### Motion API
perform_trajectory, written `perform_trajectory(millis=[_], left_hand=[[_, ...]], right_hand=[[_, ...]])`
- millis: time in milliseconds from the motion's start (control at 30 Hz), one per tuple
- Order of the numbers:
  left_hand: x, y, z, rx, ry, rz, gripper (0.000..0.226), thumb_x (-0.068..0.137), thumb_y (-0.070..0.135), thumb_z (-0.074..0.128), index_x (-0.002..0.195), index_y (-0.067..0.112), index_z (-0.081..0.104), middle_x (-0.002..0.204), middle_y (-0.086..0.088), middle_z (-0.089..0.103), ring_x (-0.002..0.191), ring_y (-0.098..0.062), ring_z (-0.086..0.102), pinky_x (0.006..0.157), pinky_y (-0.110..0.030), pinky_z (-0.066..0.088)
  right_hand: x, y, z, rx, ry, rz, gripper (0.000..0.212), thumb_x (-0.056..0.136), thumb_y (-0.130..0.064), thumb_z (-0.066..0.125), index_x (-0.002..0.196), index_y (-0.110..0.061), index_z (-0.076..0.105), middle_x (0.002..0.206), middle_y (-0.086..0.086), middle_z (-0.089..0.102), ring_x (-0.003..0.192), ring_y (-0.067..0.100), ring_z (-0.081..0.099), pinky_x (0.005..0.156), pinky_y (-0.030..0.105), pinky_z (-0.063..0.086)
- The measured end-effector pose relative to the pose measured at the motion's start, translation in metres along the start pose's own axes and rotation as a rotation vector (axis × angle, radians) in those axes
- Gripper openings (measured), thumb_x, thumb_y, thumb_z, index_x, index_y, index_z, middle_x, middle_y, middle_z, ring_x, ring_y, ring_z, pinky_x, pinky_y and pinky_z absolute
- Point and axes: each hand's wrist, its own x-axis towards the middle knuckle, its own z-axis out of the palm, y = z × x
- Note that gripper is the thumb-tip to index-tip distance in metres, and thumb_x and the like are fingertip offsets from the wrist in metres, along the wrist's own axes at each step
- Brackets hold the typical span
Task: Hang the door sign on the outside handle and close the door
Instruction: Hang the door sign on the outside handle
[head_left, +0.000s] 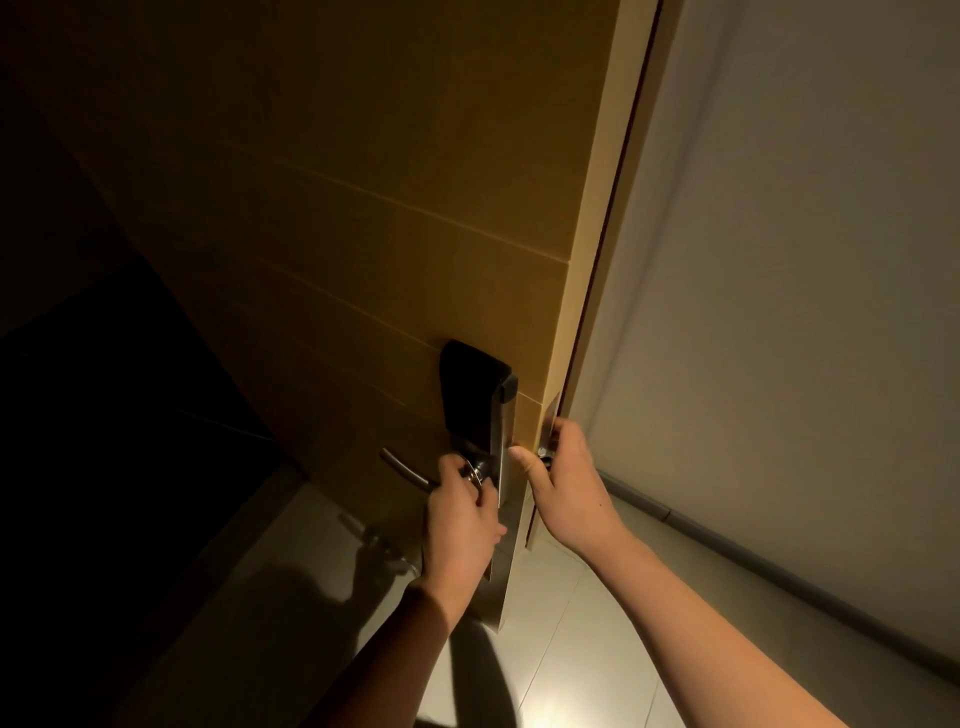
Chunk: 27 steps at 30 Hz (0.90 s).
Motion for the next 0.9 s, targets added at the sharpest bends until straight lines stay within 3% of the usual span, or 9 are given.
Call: perform_trajectory(millis=[233,367,467,633,733,900], left_hand=[[-0.010,-0.006,-0.006,0.109,-0.016,-0.012,0.059,0.089,0.029,0.064,0.138,0.017,0.035,0.072,0.006,0.065,0.062,0.001,0.067,0.054,-0.016,0.055],[-0.022,-0.016,-0.011,0.270,-0.092,-0.055,0.076,0.088,0.038,0.061,0.146,0.030,0.012,0.084,0.003,0.068,0.077,-0.007,0.067,0.068,-0.022,0.056],[-0.030,-0.024,-0.014,0.294,-0.100,-0.111,0.081,0.088,0.032,0.062,0.143,0.041,0.003,0.080,0.003,0.066,0.071,-0.006,0.066,0.063,-0.020,0.056],[-0.033,-0.041,-0.016,0.251,0.071,-0.271,0.068,0.086,0.025,0.065,0.131,0.040,0.016,0.085,-0.008,0.070,0.073,-0.018,0.069,0.068,-0.036,0.062],[-0.040,-0.052,-0.016,0.234,0.226,-0.226,0.060,0.085,0.023,0.062,0.132,0.030,0.024,0.096,-0.010,0.070,0.081,-0.026,0.070,0.071,-0.043,0.061],[-0.056,-0.069,-0.036,0.172,0.319,-0.268,0.060,0.087,0.028,0.066,0.135,0.036,0.031,0.097,0.002,0.068,0.080,-0.015,0.069,0.068,-0.039,0.062]], right_hand=[[-0.005,0.002,0.002,0.013,-0.014,-0.017,0.050,0.081,-0.073,0.048,0.121,-0.050,0.030,0.121,-0.017,0.048,0.108,0.005,0.052,0.084,0.027,0.052],[-0.008,0.004,0.004,-0.016,-0.054,-0.041,0.061,0.079,-0.072,0.052,0.130,-0.044,0.033,0.121,-0.021,0.046,0.103,-0.003,0.051,0.079,0.017,0.046],[-0.012,0.009,0.004,-0.061,-0.110,-0.071,0.062,0.078,-0.064,0.061,0.130,-0.040,0.040,0.110,-0.019,0.044,0.092,0.000,0.054,0.070,0.018,0.052],[-0.012,0.010,0.001,-0.097,-0.310,-0.146,0.054,0.079,-0.044,0.072,0.126,-0.037,0.048,0.102,-0.016,0.043,0.089,0.005,0.054,0.076,0.023,0.055],[-0.009,0.007,0.000,-0.086,-0.442,-0.208,0.055,0.077,-0.039,0.074,0.125,-0.036,0.048,0.104,-0.016,0.046,0.093,0.003,0.054,0.080,0.020,0.053],[-0.006,0.007,0.015,-0.137,-0.708,-0.363,0.049,0.078,-0.022,0.070,0.115,-0.042,0.044,0.092,-0.018,0.048,0.081,0.001,0.055,0.062,0.018,0.050]])
